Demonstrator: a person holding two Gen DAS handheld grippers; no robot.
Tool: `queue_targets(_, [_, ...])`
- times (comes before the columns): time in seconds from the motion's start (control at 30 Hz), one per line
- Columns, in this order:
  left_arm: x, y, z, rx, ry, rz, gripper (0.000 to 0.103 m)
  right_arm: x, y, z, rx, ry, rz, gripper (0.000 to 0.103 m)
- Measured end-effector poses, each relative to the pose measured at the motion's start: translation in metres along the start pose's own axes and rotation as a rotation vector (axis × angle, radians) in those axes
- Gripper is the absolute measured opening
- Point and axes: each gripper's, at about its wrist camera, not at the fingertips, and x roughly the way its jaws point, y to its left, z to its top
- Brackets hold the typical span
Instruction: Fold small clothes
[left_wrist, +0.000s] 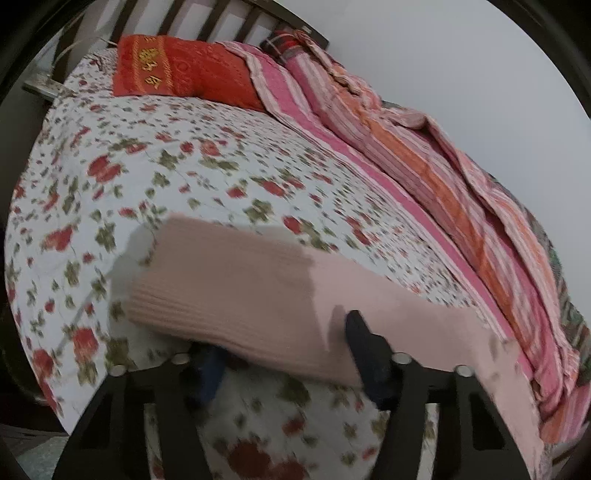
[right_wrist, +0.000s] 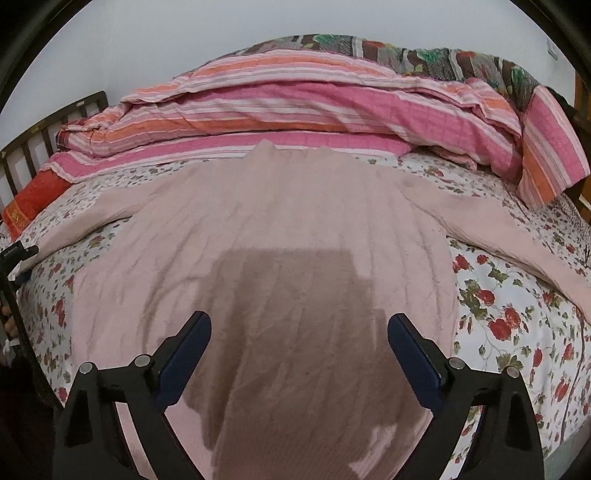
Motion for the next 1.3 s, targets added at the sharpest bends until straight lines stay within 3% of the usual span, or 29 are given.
queue_targets(0.07, [0.000,0.000,0.003,0.018,-0.018,0.038,0.027,0.005,-0.007,0.002,0.018,0.014,0.001,0.093])
queue_targets(0.17, [-0.001,-0.001,0.008,0.056,-0.042,0.068,0.010,0.011,-0.020,0.005,0.047,0.028,0.019,0.093])
queue_targets(0.3, [-0.006,-0.010,0.012,0.075,-0.060,0.096,0.007,0.016,-0.032,0.011,0.059,0.026,0.043,0.092])
queue_targets(0.47, [-0.022,-0.051,0.018,0.154,-0.123,0.094,0.007,0.018,-0.054,0.020,0.094,0.011,0.041,0.092])
queue_targets(0.8, [-0.061,-0.213,0.005,0.394,-0.179,-0.124,0.007,0.011,-0.115,0.024,0.201,-0.013,0.048,0.092])
queue_targets(1.07, [-0.075,-0.367,-0.068,0.632,-0.137,-0.324,0.007,-0.006,-0.161,0.022,0.243,-0.062,-0.009,0.092])
queue_targets(1.3, [-0.081,-0.478,-0.180,0.840,-0.032,-0.478,0.007,-0.022,-0.198,0.009,0.291,-0.082,-0.058,0.092])
